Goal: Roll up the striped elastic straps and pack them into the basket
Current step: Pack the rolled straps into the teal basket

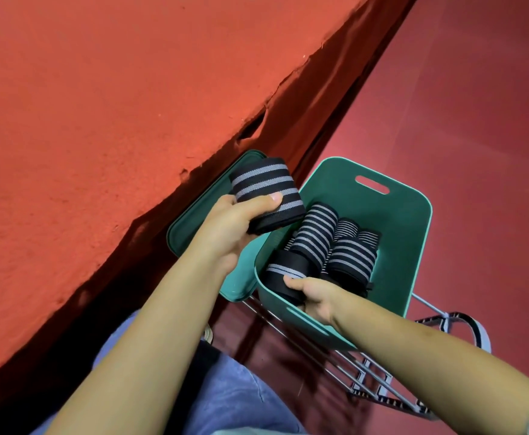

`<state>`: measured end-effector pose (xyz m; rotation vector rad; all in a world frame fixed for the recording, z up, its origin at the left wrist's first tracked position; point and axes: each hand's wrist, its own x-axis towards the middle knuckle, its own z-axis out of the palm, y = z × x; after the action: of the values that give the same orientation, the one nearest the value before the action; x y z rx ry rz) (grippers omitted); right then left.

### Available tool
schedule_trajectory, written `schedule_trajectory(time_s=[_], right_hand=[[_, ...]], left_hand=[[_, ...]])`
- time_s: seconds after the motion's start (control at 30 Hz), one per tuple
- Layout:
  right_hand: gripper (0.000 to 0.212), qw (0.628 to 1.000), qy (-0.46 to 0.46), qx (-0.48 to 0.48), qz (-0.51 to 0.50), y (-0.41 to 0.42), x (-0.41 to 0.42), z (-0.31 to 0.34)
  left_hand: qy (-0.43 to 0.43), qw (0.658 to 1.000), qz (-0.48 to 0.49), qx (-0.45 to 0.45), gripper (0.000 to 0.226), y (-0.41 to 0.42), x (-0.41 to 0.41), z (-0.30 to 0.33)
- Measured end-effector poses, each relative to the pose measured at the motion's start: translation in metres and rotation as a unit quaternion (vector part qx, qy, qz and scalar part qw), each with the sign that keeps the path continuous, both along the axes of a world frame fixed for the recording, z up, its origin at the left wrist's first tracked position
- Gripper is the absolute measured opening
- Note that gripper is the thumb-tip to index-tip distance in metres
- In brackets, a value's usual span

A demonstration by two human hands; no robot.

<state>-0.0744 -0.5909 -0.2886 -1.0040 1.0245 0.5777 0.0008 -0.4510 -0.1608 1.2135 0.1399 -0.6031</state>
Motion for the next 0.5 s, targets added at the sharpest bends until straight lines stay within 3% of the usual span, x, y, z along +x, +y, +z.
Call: schedule_trajectory(time_s=[0.17,0.27,0.5], right_hand=[[0.048,0.99,0.003,-0.104,0.094,0.0069,-0.0003,-0.0044],[0.04,0.98,0.0,-0.168,0.107,0.0062,-0.0027,-0.0046],[0.046,0.977,-0.015,-0.204,0.066,-0.0008,-0.0029,-0.0116]], left_hand=[[0.008,1.0,-0.006,0.012,0.058,-0.0014,-0.0002,-0.0014],[0.009,1.0,-0.007,0.022,0.042,-0.0027,-0.0011,-0.0026],[0.015,0.999,-0.019,0.031,0.051,-0.0031,-0.0045,-0.0072]])
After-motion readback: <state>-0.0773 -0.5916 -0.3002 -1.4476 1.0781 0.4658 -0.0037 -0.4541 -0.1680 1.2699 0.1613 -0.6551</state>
